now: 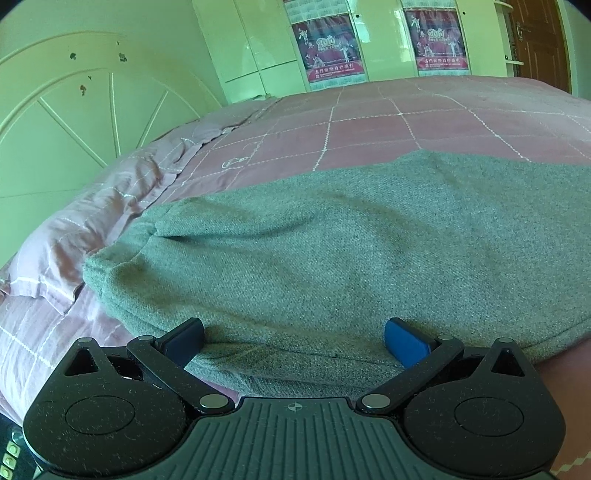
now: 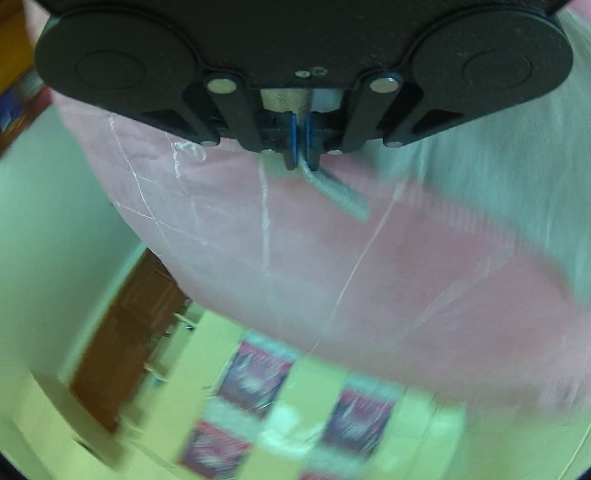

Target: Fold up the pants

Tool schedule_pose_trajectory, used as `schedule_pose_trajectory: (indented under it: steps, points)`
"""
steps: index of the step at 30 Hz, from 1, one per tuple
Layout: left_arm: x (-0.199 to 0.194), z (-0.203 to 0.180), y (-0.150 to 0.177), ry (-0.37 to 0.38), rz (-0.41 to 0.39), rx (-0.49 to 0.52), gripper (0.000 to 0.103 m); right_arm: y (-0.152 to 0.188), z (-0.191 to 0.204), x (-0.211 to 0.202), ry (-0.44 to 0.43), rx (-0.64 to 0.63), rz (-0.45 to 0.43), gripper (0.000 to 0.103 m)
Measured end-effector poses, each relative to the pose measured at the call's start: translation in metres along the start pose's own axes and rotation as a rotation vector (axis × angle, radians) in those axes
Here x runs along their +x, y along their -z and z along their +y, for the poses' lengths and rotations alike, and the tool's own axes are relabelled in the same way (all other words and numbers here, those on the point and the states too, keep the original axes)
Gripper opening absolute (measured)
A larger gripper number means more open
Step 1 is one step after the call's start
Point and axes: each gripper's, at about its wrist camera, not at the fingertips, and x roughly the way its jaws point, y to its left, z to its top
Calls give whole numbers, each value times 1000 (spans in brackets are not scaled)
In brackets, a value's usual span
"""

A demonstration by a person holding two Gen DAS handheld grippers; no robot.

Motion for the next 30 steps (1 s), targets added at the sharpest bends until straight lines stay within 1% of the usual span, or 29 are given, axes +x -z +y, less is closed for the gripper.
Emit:
schedule_pose_trajectory:
  steps: [2, 4, 5, 6, 7, 8, 9, 11, 13, 14, 15, 19, 20, 21, 22, 23, 26, 27, 28, 30]
  points:
    - [1, 1, 0, 3, 1, -6, 103, -7, -50, -34, -3, 251, -109, 0]
    - [1, 1, 1, -1, -4, -5, 103, 12, -91, -59, 2, 430, -167, 0]
    - [1, 1, 1, -3, -7, -7, 103, 28, -104, -65, 8, 489, -165, 0]
    - [1, 1, 2, -4, -11, -8, 103, 49, -116, -66, 16, 544, -145, 0]
    - [1, 1, 2, -4, -12, -10, 103, 76, -128, -59, 30, 607, -91, 0]
    - [1, 1, 2, -3, -12, -9, 103, 100, -138, -43, 38, 669, 14, 0]
    - [1, 1, 2, -3, -12, -7, 103, 121, -144, -29, 37, 722, 98, 0]
    - [1, 0, 1, 1, -8, -1, 103, 153, -150, -14, 24, 782, 178, 0]
    - [1, 1, 0, 6, -2, 2, 103, 166, -154, -14, -3, 851, 152, 0]
    - [1, 1, 0, 9, -1, 3, 103, 169, -158, -15, -13, 896, 139, 3]
    - [1, 1, 0, 9, -2, 1, 103, 171, -159, -16, -16, 929, 126, 9]
    - [1, -1, 2, -1, -9, -1, 103, 179, -172, -14, 7, 1023, 102, 12]
    - [1, -2, 2, -3, -11, -1, 103, 182, -176, -12, 3, 1054, 106, 10]
    - [0, -2, 3, -2, -11, -1, 103, 180, -178, -8, -2, 1063, 117, 0]
    - [0, -2, 2, 0, -10, -1, 103, 174, -179, -5, -9, 1038, 129, 0]
    - [1, -1, 2, 2, -9, 0, 103, 166, -176, -6, -19, 1001, 113, 0]
    - [0, -1, 2, 4, -8, 1, 103, 141, -172, -27, -56, 937, 22, 0]
    - [0, -1, 2, 3, -9, 0, 103, 140, -174, -33, -56, 938, 16, 0]
    - [0, -1, 2, 2, -9, 0, 103, 142, -175, -33, -47, 942, 33, 0]
    - [0, -1, 3, 0, -12, -2, 103, 160, -177, -23, -25, 959, 97, 0]
